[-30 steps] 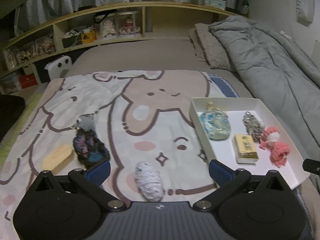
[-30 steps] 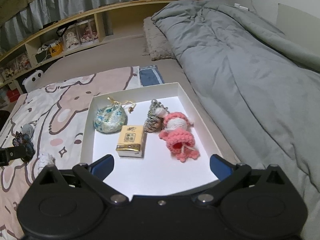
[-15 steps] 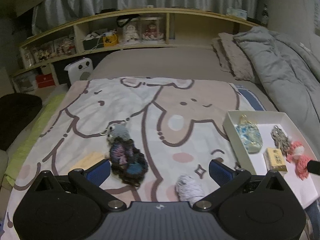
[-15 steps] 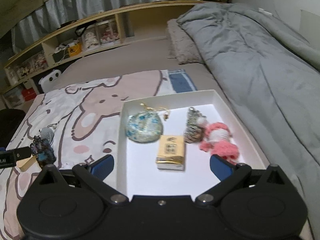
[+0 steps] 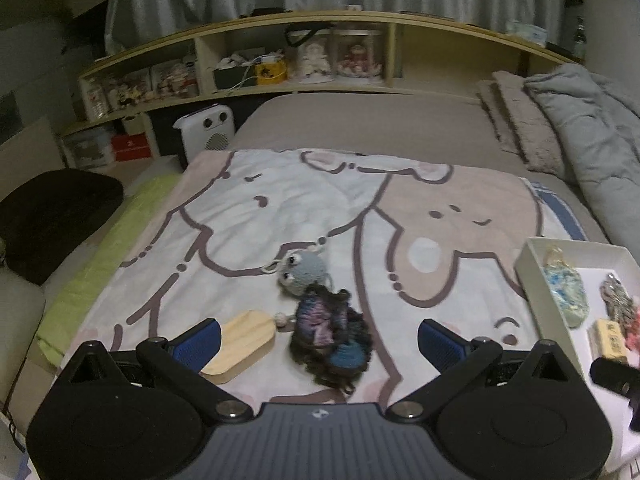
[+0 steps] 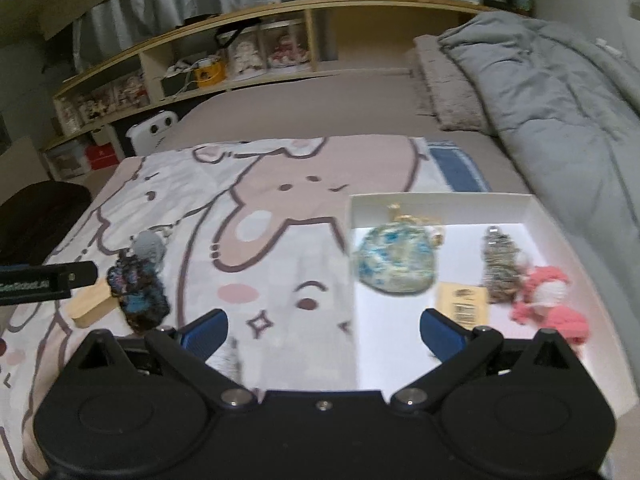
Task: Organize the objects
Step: 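Grasp the dark crocheted pouch with the left tool while the right grasps the white lace bundle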
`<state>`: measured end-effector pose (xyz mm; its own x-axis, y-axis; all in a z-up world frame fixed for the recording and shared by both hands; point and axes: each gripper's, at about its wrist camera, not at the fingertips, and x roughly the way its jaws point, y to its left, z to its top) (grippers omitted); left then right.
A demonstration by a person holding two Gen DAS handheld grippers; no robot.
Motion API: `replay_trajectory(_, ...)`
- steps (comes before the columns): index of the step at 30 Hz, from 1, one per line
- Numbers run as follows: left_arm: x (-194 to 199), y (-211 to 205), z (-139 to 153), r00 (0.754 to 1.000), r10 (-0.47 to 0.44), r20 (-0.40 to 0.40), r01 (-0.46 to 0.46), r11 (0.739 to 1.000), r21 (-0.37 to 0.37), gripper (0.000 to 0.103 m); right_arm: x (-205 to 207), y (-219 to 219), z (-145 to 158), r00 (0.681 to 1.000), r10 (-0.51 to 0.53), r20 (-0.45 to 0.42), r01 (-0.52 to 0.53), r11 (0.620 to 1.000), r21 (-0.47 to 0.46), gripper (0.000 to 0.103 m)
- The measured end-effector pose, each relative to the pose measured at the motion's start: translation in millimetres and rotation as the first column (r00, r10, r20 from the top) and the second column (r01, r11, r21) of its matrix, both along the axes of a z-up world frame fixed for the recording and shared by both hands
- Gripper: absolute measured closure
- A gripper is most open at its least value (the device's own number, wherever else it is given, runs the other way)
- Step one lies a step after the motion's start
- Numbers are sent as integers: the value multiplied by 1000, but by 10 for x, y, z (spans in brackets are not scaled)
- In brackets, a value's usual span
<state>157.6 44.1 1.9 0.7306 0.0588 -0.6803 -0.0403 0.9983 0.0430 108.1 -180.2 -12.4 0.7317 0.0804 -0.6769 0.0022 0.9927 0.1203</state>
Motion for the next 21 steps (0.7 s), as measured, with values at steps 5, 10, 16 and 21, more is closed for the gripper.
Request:
replay_trajectory(5, 102, 86, -106, 1000, 14, 1, -14, 1000, -17, 0, 59, 165, -172, 1000, 13, 17, -14, 999, 34, 0)
replay_trajectory(10, 220, 128, -226, 998, 59, -8, -59, 998, -23, 0, 33, 314, -319, 995, 46, 90, -48, 999, 20, 0)
replay_trajectory(16, 329, 169, -430, 997, 65, -39, -68, 995, -71, 0, 46, 387, -469, 989, 82, 122, -93, 991, 92, 0)
replay_trajectory(21, 413, 186, -611, 994, 79, -82, -86, 992, -96, 5, 75, 434, -608, 992, 85, 99, -94, 992, 89, 0)
